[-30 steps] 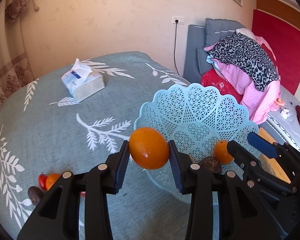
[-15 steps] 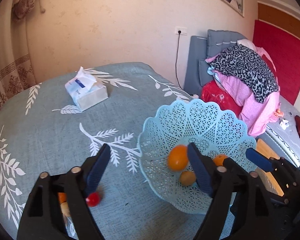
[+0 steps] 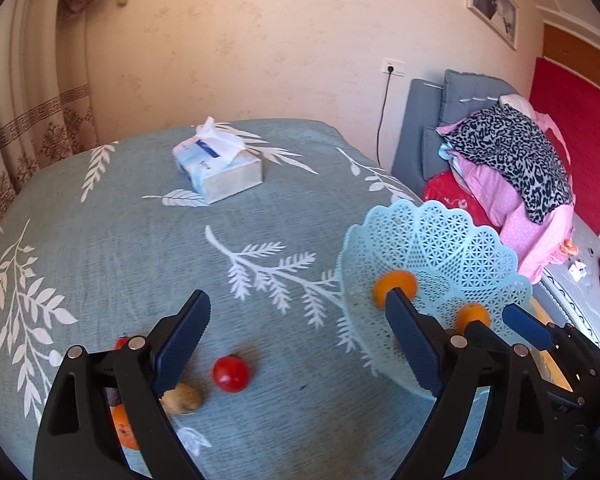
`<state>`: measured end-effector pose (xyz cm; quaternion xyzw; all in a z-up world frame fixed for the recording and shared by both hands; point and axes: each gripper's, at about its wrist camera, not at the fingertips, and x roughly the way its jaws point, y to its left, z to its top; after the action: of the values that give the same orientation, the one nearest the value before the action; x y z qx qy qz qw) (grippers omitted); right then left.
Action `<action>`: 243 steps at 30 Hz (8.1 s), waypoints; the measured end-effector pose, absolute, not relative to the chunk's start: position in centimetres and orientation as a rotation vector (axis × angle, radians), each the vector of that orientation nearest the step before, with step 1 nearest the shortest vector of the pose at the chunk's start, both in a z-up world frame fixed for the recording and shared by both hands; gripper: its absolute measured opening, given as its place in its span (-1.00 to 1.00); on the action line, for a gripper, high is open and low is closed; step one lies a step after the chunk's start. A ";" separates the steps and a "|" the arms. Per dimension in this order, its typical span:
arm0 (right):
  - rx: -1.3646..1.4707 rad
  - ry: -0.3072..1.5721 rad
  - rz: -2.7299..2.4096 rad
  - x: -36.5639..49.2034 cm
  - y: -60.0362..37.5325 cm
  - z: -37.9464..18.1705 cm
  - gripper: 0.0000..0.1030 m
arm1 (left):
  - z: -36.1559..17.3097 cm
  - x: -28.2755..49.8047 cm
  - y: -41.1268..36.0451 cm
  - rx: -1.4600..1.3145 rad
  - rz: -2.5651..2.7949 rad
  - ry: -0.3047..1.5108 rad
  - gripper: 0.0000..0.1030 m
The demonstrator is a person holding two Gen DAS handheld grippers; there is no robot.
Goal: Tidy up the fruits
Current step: 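Move both tools back over the remaining fruits, then grasp the orange with the right tool while the left tool grasps the dark passion fruit, then carry the orange and passion fruit into the blue basket and open both tools, then withdraw both tools from the basket back over the remaining fruits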
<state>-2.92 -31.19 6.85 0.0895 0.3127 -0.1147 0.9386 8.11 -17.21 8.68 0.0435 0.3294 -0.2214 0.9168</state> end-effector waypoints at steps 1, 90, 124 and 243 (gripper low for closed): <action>0.184 0.641 -0.223 -2.9 -31.0 6.8 0.02 | 8.8 8.1 -16.8 0.087 -0.448 0.677 0.71; 0.046 0.845 0.212 2.1 -14.0 3.3 -0.21 | 3.6 9.6 0.0 -0.012 -0.201 0.758 0.72; 0.207 0.708 0.037 -0.6 -23.6 6.7 -0.21 | 3.2 9.0 -2.9 0.013 -0.309 0.803 -0.19; 0.197 0.632 -0.098 -3.4 -26.1 7.4 -0.05 | 4.6 11.9 -3.5 0.025 -0.238 0.808 0.51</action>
<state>-3.44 -26.10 7.37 0.0969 0.3099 -0.0482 0.9446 11.89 -3.48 4.64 0.0123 0.3921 -0.1155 0.9126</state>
